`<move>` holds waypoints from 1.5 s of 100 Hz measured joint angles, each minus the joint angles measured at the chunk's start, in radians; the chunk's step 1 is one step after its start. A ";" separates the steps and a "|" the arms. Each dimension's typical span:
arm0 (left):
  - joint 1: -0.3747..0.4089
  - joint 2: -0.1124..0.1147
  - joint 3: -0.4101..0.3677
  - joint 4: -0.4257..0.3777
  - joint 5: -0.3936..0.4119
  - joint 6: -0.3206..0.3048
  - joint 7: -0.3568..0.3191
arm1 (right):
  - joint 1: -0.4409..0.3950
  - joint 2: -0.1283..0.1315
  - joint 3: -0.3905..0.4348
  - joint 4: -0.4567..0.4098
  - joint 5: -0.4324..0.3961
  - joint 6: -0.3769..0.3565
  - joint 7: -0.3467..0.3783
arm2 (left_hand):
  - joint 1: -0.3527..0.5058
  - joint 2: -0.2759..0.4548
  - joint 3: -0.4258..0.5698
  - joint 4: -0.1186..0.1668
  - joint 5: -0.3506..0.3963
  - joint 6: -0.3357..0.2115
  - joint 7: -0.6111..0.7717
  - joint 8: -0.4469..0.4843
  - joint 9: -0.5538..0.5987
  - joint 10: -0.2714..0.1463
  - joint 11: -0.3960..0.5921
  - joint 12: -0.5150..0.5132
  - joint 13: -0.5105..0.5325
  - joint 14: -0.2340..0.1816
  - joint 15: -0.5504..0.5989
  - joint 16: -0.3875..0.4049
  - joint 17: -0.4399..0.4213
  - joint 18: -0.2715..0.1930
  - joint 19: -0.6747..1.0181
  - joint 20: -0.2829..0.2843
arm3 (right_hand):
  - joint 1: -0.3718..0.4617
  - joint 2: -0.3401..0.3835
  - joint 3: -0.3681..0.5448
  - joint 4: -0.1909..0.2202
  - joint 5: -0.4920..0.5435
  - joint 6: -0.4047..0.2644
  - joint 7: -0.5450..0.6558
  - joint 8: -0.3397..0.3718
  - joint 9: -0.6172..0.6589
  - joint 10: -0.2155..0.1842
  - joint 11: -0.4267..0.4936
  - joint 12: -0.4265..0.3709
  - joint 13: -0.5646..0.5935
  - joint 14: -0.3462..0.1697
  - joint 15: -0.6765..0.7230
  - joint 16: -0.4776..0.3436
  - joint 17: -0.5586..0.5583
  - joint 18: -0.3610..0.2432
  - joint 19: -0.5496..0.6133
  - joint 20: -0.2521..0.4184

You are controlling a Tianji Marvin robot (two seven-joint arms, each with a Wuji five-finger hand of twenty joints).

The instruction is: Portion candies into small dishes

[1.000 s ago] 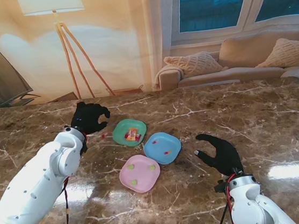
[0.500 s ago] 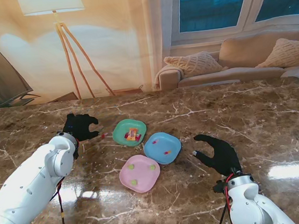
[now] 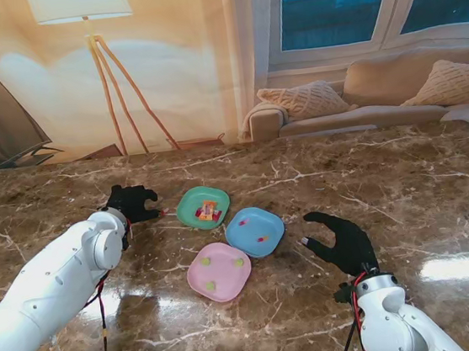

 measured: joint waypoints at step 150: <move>-0.011 -0.007 0.045 0.051 -0.007 -0.081 0.019 | 0.013 0.004 -0.008 0.012 0.000 -0.001 0.013 | 0.204 -0.073 0.011 0.003 -0.016 -0.291 0.357 0.198 0.001 0.000 0.014 0.000 0.002 0.000 -0.002 0.000 -0.002 0.000 -0.030 0.001 | 0.000 0.000 0.000 0.000 0.000 0.000 0.000 0.000 0.000 0.000 0.000 0.000 0.000 0.000 0.000 0.000 0.000 0.000 0.000 0.000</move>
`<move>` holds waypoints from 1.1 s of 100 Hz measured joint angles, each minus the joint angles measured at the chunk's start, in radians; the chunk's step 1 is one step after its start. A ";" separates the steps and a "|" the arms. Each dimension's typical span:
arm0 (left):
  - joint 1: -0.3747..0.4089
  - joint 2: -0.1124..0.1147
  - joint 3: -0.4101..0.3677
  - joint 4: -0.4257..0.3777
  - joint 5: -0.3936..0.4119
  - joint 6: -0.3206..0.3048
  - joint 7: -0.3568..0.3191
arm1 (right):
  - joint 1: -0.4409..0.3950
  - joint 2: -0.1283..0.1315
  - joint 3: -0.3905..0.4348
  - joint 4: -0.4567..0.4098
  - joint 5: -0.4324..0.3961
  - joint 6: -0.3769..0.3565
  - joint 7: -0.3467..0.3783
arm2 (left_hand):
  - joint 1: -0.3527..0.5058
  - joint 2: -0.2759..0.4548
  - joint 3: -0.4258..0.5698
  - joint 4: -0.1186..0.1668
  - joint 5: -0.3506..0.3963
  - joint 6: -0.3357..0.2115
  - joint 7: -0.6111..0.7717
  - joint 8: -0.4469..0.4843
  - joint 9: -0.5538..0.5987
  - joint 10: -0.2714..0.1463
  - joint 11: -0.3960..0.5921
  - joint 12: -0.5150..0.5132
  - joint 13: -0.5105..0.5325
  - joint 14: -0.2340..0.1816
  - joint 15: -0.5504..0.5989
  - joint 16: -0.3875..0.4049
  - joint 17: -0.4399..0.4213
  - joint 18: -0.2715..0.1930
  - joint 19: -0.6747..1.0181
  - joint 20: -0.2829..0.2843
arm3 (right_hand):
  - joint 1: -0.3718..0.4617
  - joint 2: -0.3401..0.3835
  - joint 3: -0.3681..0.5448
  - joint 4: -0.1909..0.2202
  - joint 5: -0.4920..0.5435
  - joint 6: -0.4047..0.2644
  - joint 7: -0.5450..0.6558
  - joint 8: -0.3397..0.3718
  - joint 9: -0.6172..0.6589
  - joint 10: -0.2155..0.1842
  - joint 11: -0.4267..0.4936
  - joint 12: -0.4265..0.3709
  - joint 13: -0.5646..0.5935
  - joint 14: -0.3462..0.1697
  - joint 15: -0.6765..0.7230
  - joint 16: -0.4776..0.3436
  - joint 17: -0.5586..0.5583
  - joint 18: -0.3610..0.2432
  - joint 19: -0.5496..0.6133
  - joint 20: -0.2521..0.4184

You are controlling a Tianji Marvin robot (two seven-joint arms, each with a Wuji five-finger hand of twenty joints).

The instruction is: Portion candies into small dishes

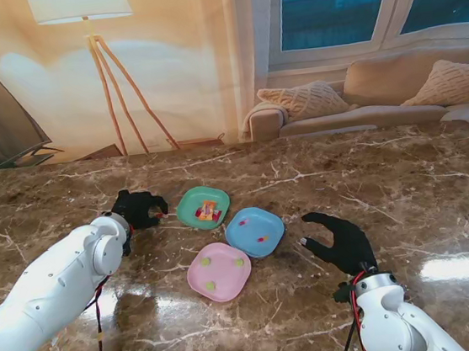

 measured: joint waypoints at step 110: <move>0.004 -0.005 0.025 0.024 0.013 -0.002 0.069 | 0.002 0.001 -0.004 0.001 0.004 -0.001 0.014 | 0.062 0.088 -0.095 -0.008 0.009 -0.002 0.186 0.200 0.032 -0.003 0.097 0.186 0.027 0.000 0.032 0.000 0.002 0.000 0.074 -0.002 | 0.000 0.000 0.000 0.000 0.000 0.000 0.000 0.000 0.000 0.000 0.000 0.000 0.000 0.000 0.000 0.000 0.000 0.008 0.000 0.000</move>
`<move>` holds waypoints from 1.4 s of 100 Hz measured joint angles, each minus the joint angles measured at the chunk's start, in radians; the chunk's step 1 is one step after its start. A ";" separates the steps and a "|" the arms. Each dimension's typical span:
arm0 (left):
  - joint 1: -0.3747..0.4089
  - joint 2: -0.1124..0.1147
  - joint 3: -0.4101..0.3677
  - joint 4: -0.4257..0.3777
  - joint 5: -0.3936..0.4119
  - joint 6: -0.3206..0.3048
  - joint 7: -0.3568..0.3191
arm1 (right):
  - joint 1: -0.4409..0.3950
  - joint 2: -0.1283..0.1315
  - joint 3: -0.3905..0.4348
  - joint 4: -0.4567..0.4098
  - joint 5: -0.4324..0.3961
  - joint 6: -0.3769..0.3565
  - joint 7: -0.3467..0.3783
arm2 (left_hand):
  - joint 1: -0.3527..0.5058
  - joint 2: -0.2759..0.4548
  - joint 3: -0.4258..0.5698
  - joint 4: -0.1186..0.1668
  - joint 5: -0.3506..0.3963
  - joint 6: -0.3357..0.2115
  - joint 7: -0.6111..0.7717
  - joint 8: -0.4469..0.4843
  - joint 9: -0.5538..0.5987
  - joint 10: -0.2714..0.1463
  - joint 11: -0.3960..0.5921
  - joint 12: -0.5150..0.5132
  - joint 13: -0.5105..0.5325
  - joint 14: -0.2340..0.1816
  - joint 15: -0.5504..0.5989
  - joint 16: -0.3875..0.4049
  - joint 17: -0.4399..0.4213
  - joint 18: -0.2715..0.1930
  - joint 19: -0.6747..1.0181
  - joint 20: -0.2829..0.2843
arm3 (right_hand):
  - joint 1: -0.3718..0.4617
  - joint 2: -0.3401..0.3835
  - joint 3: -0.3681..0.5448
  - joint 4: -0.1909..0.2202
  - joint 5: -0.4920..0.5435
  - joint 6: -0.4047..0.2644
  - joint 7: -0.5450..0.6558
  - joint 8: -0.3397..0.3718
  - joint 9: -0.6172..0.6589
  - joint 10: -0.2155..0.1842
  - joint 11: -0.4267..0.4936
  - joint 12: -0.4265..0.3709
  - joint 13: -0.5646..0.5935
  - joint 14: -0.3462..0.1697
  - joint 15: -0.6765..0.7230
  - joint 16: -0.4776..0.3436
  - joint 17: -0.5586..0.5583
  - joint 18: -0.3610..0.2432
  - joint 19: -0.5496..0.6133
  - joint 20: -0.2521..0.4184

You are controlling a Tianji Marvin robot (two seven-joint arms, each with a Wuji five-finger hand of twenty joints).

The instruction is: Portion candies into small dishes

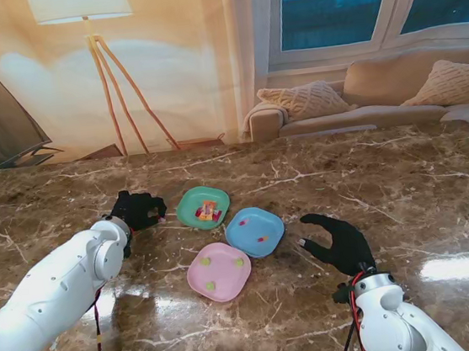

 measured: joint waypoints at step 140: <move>0.035 0.001 -0.067 0.014 -0.013 -0.084 0.029 | 0.011 0.001 -0.010 0.008 0.002 -0.002 0.003 | -0.054 -0.051 0.186 -0.026 0.035 0.050 -0.057 0.199 0.005 -0.007 -0.109 0.354 0.000 -0.010 0.005 0.016 0.000 -0.008 -0.049 0.000 | 0.000 0.000 0.000 0.000 0.000 0.000 0.000 0.000 0.000 0.000 0.000 0.000 0.000 0.000 0.000 0.000 0.000 0.000 0.000 0.000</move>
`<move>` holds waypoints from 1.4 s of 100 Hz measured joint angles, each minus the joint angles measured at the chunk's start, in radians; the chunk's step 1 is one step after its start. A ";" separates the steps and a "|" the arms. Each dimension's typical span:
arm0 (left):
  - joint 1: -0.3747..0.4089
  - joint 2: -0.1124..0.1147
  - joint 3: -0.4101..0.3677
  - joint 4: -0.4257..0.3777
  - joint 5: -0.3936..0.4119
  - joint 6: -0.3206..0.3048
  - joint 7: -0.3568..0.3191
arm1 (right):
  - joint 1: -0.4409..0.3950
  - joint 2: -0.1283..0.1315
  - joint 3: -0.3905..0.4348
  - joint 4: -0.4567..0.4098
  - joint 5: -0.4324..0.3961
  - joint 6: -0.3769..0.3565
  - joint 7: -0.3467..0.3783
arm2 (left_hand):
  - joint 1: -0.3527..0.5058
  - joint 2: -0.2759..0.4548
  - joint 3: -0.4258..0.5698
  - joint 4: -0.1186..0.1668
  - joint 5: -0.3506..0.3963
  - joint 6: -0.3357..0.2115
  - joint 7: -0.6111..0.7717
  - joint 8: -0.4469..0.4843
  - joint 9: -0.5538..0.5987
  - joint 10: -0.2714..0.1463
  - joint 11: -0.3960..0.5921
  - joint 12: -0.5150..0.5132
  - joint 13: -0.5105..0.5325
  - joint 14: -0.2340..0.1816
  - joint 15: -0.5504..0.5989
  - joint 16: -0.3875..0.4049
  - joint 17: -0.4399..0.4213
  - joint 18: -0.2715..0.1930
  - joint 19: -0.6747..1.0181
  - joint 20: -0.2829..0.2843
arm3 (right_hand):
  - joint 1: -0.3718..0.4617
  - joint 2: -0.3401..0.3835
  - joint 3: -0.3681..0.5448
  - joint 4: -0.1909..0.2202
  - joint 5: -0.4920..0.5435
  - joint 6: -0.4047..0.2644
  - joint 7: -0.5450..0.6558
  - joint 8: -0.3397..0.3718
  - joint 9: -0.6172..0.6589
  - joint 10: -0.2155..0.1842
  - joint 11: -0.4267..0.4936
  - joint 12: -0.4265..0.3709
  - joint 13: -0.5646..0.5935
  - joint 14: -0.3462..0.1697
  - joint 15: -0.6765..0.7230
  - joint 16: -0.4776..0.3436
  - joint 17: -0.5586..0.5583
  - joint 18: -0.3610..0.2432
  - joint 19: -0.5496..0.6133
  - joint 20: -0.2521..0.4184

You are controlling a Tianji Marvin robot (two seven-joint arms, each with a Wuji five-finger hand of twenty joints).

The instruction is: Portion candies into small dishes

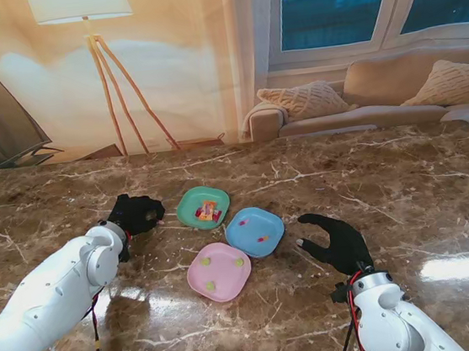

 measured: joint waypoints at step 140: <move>0.100 0.001 -0.029 -0.408 0.107 0.052 0.061 | -0.015 -0.008 0.020 0.003 0.005 -0.024 -0.040 | -0.031 -0.008 0.021 0.000 0.003 -0.005 0.005 0.000 0.176 -0.002 0.092 0.020 0.025 0.000 0.007 0.000 0.000 0.000 0.000 0.002 | 0.000 0.000 0.000 0.000 0.000 0.000 0.000 0.000 0.000 0.000 0.000 0.000 0.000 0.000 0.000 0.000 0.002 0.000 0.000 0.000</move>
